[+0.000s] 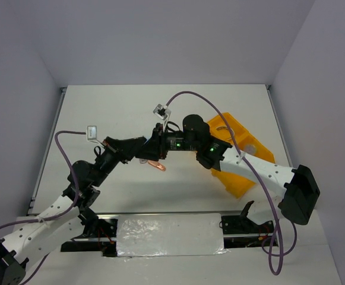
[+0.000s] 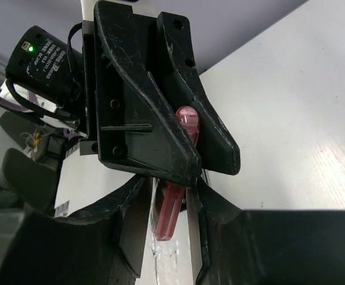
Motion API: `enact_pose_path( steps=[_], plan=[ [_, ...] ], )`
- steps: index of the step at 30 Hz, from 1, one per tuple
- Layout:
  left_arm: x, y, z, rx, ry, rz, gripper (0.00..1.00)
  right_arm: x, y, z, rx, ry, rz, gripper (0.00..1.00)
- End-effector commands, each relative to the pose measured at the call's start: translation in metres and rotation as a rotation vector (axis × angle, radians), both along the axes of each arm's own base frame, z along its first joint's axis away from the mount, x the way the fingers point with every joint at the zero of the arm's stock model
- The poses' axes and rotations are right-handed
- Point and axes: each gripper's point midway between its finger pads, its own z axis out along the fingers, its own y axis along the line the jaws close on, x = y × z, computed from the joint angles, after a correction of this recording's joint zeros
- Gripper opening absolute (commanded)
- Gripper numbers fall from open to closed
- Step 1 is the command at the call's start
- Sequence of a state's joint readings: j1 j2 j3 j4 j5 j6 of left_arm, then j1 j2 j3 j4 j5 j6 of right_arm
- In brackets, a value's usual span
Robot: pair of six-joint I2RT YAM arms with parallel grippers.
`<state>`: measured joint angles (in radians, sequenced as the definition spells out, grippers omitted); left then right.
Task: Sort the stationery into containers
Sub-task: Close the pen cap on the pen, then place the pen in the storage box.
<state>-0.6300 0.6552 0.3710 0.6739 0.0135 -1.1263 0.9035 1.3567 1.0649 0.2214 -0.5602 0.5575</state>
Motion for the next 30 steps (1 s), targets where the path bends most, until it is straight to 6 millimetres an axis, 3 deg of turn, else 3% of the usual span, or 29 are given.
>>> enact_pose_path(
  steps=[1, 4, 5, 6, 9, 11, 12, 13, 14, 15, 16, 17, 18, 19, 20, 21, 22, 24, 25, 26, 28, 30],
  plan=[
    [-0.016, -0.022, -0.031, 0.124, 0.040, -0.132, 0.00, 0.002, -0.001, 0.069, 0.216, -0.186, -0.024, 0.36],
    [-0.017, -0.023, -0.036, 0.122, 0.049, -0.144, 0.00, 0.004, -0.003, 0.072, 0.229, -0.195, -0.035, 0.24],
    [-0.017, -0.023, -0.040, 0.125, 0.065, -0.144, 0.00, 0.004, -0.003, 0.072, 0.230, -0.196, -0.038, 0.10],
    [-0.015, -0.022, -0.043, 0.128, 0.081, -0.132, 0.00, 0.006, -0.003, 0.071, 0.224, -0.193, -0.052, 0.04],
    [-0.009, -0.017, -0.046, 0.144, 0.113, -0.088, 0.00, 0.011, -0.002, 0.059, 0.188, -0.181, -0.071, 0.00],
    [-0.005, -0.012, -0.035, 0.152, 0.100, -0.050, 0.33, 0.013, -0.006, 0.043, 0.157, -0.166, -0.081, 0.00],
    [0.002, -0.007, -0.041, 0.180, 0.136, -0.004, 0.52, 0.017, -0.010, 0.024, 0.119, -0.147, -0.108, 0.00],
    [0.002, -0.005, -0.028, 0.185, 0.128, 0.006, 0.73, 0.018, -0.016, 0.018, 0.104, -0.142, -0.129, 0.00],
    [0.013, 0.005, -0.025, 0.231, 0.164, 0.091, 0.97, 0.027, -0.027, -0.012, 0.036, -0.104, -0.185, 0.00],
    [0.019, 0.011, -0.043, 0.290, 0.208, 0.130, 0.99, 0.030, -0.036, -0.022, 0.010, -0.087, -0.216, 0.00],
    [0.023, 0.019, -0.018, 0.297, 0.193, 0.176, 0.99, 0.035, -0.046, -0.035, -0.019, -0.065, -0.251, 0.00],
    [0.031, 0.026, -0.021, 0.375, 0.211, 0.232, 0.99, 0.040, -0.067, -0.043, -0.052, -0.048, -0.300, 0.00],
    [0.036, 0.050, -0.019, 0.457, 0.283, 0.345, 0.99, 0.046, -0.085, -0.067, -0.112, -0.014, -0.359, 0.00],
    [0.038, 0.062, -0.021, 0.507, 0.314, 0.404, 0.99, 0.049, -0.100, -0.076, -0.142, -0.003, -0.407, 0.00],
    [0.042, 0.070, -0.026, 0.564, 0.342, 0.447, 0.99, 0.045, -0.122, -0.082, -0.190, 0.006, -0.457, 0.00],
    [0.043, 0.079, -0.018, 0.582, 0.348, 0.488, 0.99, 0.052, -0.142, -0.092, -0.238, 0.019, -0.529, 0.00],
    [0.043, 0.090, -0.026, 0.638, 0.376, 0.527, 0.99, 0.058, -0.172, -0.113, -0.357, 0.053, -0.653, 0.00],
    [0.042, 0.093, -0.034, 0.671, 0.385, 0.535, 0.99, 0.067, -0.214, -0.104, -0.439, 0.038, -0.846, 0.00],
    [0.041, 0.091, -0.036, 0.676, 0.378, 0.522, 0.99, 0.069, -0.256, -0.120, -0.598, 0.061, -1.015, 0.00],
    [0.042, 0.089, -0.042, 0.685, 0.379, 0.510, 0.99, 0.072, -0.273, -0.112, -0.631, 0.079, -1.106, 0.00],
    [0.043, 0.083, -0.059, 0.700, 0.392, 0.480, 0.99, 0.068, -0.313, -0.122, -0.777, 0.120, -1.243, 0.00],
    [0.042, 0.073, -0.074, 0.726, 0.405, 0.422, 0.99, 0.072, -0.332, -0.127, -0.858, 0.132, -1.302, 0.00]
  ],
)
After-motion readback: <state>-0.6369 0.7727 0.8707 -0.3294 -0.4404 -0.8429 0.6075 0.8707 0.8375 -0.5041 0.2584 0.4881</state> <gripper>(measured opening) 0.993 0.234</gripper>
